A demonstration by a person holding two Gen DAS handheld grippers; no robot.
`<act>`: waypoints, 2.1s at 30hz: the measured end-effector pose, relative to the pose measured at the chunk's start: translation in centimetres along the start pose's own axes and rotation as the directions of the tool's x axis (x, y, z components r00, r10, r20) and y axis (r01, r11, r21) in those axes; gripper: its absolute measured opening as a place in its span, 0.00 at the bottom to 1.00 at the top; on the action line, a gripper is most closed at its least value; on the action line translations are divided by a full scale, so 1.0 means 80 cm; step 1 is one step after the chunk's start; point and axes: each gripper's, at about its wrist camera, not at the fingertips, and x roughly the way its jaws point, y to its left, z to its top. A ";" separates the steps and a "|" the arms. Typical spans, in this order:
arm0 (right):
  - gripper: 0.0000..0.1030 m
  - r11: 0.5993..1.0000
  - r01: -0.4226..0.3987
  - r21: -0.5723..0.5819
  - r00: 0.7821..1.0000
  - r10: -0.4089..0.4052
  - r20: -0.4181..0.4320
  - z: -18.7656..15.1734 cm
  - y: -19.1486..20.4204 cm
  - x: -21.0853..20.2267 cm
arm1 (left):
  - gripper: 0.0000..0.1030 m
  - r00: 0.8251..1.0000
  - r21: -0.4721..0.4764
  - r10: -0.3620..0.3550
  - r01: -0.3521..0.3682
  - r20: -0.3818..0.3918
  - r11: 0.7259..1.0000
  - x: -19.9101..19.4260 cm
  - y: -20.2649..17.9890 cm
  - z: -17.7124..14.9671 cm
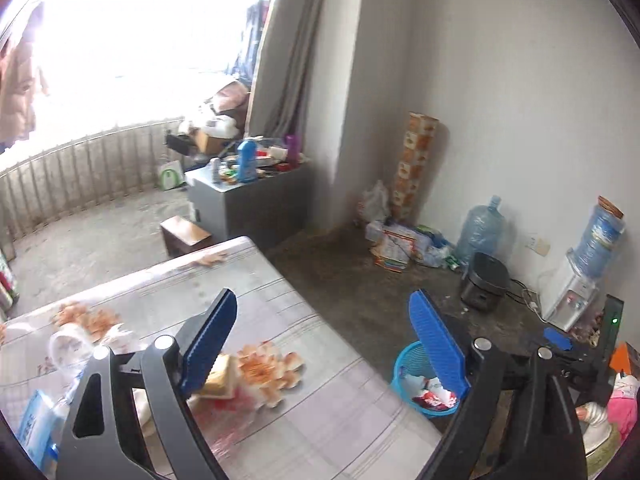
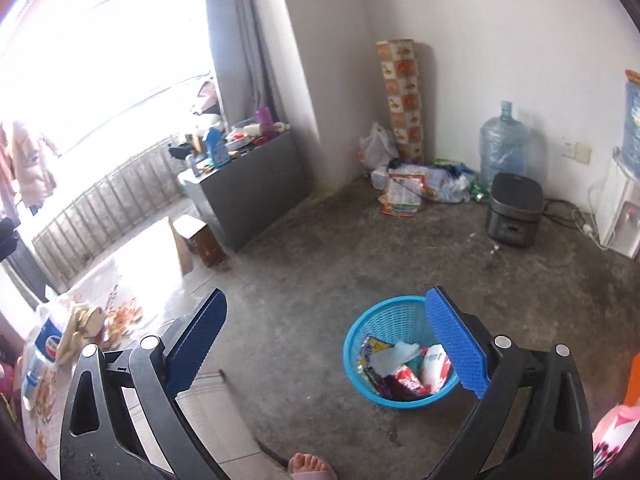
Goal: Collect trash
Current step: 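Move both grippers back to the table and grasp the white cloth with the left gripper, then grasp the gold tissue pack with the right gripper and lift it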
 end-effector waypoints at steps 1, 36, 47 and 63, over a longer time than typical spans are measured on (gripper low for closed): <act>0.93 0.999 -0.033 -0.010 0.999 0.033 -0.014 0.000 0.008 -0.001 | 0.83 0.999 -0.017 0.040 -0.040 0.001 0.999 -0.013 0.019 -0.006; 0.66 0.817 -0.577 0.004 0.672 0.478 -0.565 -0.001 0.336 0.202 | 0.42 0.975 -0.092 0.137 -0.155 -0.177 0.984 0.060 0.188 -0.121; 0.45 0.718 -0.692 -0.075 0.535 0.441 -0.721 -0.050 0.377 0.216 | 0.19 0.947 -0.167 0.091 -0.147 -0.307 0.975 0.120 0.203 -0.148; 0.40 0.793 -0.609 -0.017 0.545 0.402 -0.736 -0.092 0.265 0.084 | 0.09 0.898 -0.206 -0.168 0.089 -0.406 0.974 0.029 0.130 -0.199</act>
